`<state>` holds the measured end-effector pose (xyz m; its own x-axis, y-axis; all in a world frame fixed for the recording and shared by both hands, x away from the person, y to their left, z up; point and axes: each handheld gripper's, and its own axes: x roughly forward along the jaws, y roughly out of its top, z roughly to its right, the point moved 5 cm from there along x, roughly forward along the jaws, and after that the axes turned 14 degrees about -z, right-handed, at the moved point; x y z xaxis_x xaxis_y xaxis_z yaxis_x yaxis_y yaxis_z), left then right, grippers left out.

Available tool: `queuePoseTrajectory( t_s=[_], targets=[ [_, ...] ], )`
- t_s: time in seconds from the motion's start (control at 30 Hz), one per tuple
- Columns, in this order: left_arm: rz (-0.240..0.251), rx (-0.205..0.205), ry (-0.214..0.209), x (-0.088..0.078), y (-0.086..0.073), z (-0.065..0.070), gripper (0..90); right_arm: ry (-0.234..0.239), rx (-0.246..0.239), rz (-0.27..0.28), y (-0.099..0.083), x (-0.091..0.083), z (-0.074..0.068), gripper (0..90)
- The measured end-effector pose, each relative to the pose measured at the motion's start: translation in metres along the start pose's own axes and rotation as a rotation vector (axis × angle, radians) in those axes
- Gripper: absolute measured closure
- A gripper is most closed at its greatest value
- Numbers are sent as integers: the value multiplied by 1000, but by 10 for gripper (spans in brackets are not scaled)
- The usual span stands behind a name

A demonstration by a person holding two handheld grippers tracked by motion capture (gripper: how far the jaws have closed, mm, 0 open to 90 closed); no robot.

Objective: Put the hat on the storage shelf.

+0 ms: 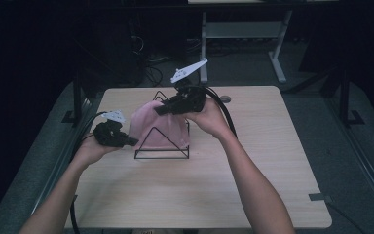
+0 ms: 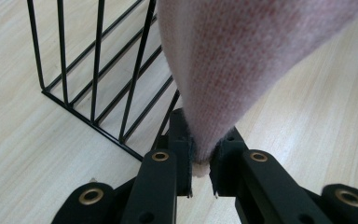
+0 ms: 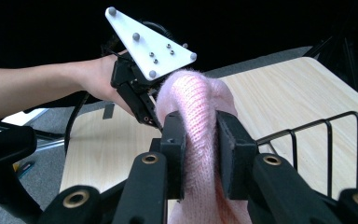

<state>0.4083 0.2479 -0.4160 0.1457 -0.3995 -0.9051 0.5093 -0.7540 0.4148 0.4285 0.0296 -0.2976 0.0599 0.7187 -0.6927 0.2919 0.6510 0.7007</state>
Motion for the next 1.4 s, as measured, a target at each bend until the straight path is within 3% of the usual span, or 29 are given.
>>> queuePoseTrajectory(
  t_s=[0.23, 0.33, 0.53, 0.93, 1.13, 1.4],
  targets=[
    [-16, 5, -3, 8, -6, -3, 806, 14, 15, -8, -7, 8, 1, 732],
    [-11, -11, -11, 12, -9, -3, 806, 22, 22, -14, -10, 11, 2, 729],
    [-68, 13, 8, 18, -11, -3, 806, 31, 22, -30, -17, 19, 3, 722],
    [-135, 26, 28, 30, -13, -5, 806, 44, 33, -54, -23, 26, 4, 667],
    [-154, 12, 23, 37, -19, -8, 815, 54, 49, -51, -26, 26, 4, 623],
    [-153, -11, 16, 43, -22, -10, 814, 74, 57, -39, -32, 25, 5, 680]
  ],
)
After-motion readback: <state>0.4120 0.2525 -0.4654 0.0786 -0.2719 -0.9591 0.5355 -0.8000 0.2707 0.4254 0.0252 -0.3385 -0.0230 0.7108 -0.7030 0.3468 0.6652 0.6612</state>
